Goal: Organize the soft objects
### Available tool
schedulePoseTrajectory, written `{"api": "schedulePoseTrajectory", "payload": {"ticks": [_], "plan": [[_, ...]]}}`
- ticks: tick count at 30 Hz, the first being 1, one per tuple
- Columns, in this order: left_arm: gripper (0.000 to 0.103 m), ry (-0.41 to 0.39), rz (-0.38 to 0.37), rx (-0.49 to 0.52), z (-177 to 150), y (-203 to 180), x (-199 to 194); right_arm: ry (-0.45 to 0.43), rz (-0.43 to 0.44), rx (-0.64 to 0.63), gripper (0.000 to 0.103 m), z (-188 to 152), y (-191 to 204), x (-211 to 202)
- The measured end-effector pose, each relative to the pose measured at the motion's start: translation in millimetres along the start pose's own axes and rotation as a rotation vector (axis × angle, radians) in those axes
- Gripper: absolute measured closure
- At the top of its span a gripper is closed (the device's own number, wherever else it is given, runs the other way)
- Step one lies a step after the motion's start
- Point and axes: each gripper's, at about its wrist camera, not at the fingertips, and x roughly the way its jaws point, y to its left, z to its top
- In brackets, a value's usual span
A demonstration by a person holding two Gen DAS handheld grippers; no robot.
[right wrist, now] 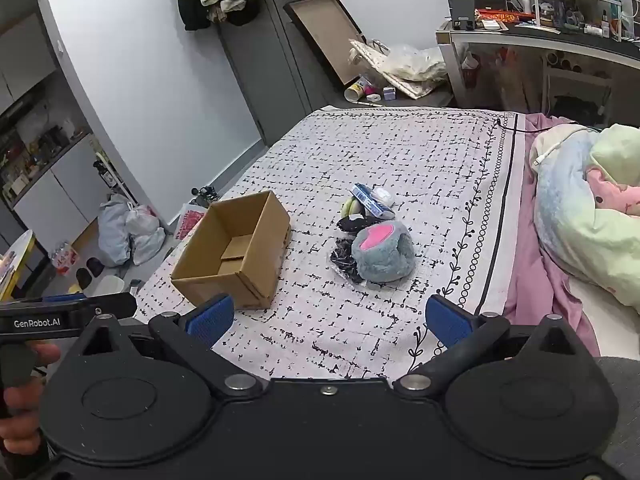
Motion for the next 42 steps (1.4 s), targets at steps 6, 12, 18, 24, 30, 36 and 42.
{"api": "schedulePoseTrajectory", "payload": {"ticks": [6, 12, 18, 24, 30, 36, 42], "plan": [[0.000, -0.013, 0.000, 0.022, 0.2, 0.0, -3.2, 0.001, -0.005, 0.013, 0.000, 0.4, -2.8, -0.3], [0.000, -0.014, -0.006, 0.023, -0.9, -0.4, 0.9, 0.009, -0.025, 0.001, 0.000, -1.3, -0.2, 0.3], [0.000, -0.023, -0.008, 0.014, -3.1, 0.1, 2.3, -0.003, -0.040, 0.005, 0.000, 0.7, -3.9, -1.9], [0.000, -0.024, -0.010, 0.017, -2.8, -0.2, 1.3, -0.009, -0.042, 0.004, 0.000, -0.3, -3.8, -3.8], [0.000, -0.029, -0.011, 0.016, -3.6, -0.3, -1.5, -0.010, -0.043, 0.004, 0.000, -0.8, -3.9, -4.7], [0.000, -0.028, -0.010, 0.016, -3.1, 0.2, -2.1, -0.012, -0.047, -0.003, 0.000, -0.4, -4.4, -8.0], [0.000, -0.034, -0.010, 0.011, -2.5, 1.3, -3.5, -0.014, -0.052, -0.002, 0.000, -0.7, -1.5, -7.6]]}}
